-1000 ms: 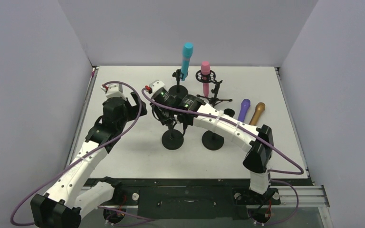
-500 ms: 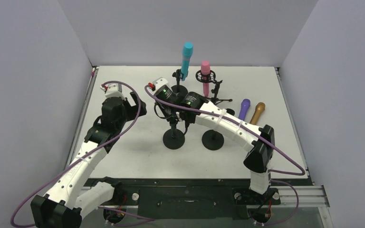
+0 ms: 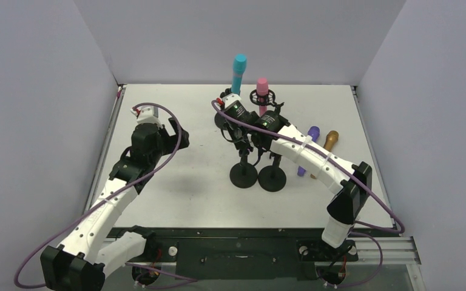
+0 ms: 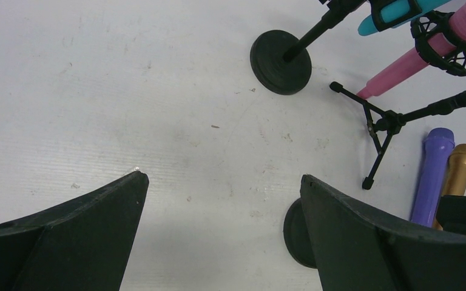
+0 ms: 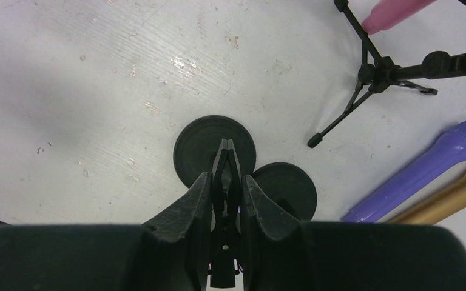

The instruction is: Remove the microphone from the stand

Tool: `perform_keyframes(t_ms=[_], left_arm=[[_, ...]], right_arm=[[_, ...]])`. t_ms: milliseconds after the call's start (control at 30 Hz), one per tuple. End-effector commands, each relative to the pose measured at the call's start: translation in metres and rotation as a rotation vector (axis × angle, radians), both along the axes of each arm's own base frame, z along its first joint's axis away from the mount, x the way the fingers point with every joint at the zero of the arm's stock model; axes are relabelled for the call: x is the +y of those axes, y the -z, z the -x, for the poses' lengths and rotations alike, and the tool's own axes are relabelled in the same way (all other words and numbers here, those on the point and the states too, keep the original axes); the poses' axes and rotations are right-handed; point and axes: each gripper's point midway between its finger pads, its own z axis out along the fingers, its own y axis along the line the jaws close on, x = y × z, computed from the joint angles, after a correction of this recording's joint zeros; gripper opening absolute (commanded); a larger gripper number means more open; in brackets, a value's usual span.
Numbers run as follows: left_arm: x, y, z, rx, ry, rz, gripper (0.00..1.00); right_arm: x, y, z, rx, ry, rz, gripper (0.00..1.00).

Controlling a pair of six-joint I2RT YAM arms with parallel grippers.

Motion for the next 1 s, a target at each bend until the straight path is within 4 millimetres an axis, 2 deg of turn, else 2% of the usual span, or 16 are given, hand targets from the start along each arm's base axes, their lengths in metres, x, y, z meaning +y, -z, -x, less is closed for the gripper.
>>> perform_keyframes(t_ms=[0,100,167,300,367,600,700,733,767,800,833,867,900,933,967], left_arm=[[-0.005,-0.02,-0.008,-0.056,0.012,0.032,0.96],[-0.006,-0.021,-0.009,-0.058,0.016,0.035,0.96],[-0.008,-0.022,-0.01,-0.058,0.021,0.038,0.96],[-0.012,-0.026,-0.014,-0.063,0.03,0.048,0.96],[-0.013,-0.03,-0.017,-0.069,0.031,0.055,0.96],[-0.028,-0.045,-0.033,-0.09,0.057,0.055,0.96],[-0.037,-0.061,-0.045,-0.125,0.067,0.063,0.96],[-0.042,-0.073,-0.049,-0.154,0.079,0.065,0.96],[-0.048,-0.071,-0.053,-0.151,0.092,0.053,0.96],[-0.052,-0.082,-0.058,-0.181,0.1,0.052,0.96],[-0.059,-0.079,-0.063,-0.175,0.109,0.043,0.96],[-0.061,-0.088,-0.067,-0.196,0.114,0.044,0.96],[-0.066,-0.084,-0.072,-0.188,0.119,0.04,0.96],[-0.068,-0.091,-0.075,-0.206,0.122,0.048,0.96],[-0.072,-0.09,-0.078,-0.204,0.13,0.049,0.96]], right_arm=[[0.0,-0.017,0.002,-0.034,-0.015,-0.052,0.0],[0.0,-0.017,0.001,-0.034,-0.011,-0.055,0.1],[0.0,-0.02,0.001,-0.041,-0.007,-0.064,0.21],[-0.002,-0.038,-0.004,-0.083,0.013,-0.099,0.44],[-0.002,-0.049,-0.006,-0.106,0.018,-0.123,0.51],[0.003,-0.09,-0.012,-0.188,0.02,-0.207,0.65],[0.003,-0.119,-0.015,-0.254,0.032,-0.279,0.68],[0.005,-0.128,-0.017,-0.281,0.039,-0.309,0.68],[0.002,-0.138,-0.016,-0.303,0.045,-0.336,0.69],[0.0,-0.149,-0.019,-0.338,0.063,-0.362,0.69],[-0.004,-0.159,-0.019,-0.362,0.08,-0.387,0.69],[-0.008,-0.169,-0.023,-0.396,0.105,-0.412,0.7],[-0.012,-0.179,-0.024,-0.416,0.116,-0.434,0.71],[-0.017,-0.186,-0.029,-0.437,0.131,-0.448,0.71],[-0.019,-0.193,-0.033,-0.456,0.133,-0.454,0.71]])
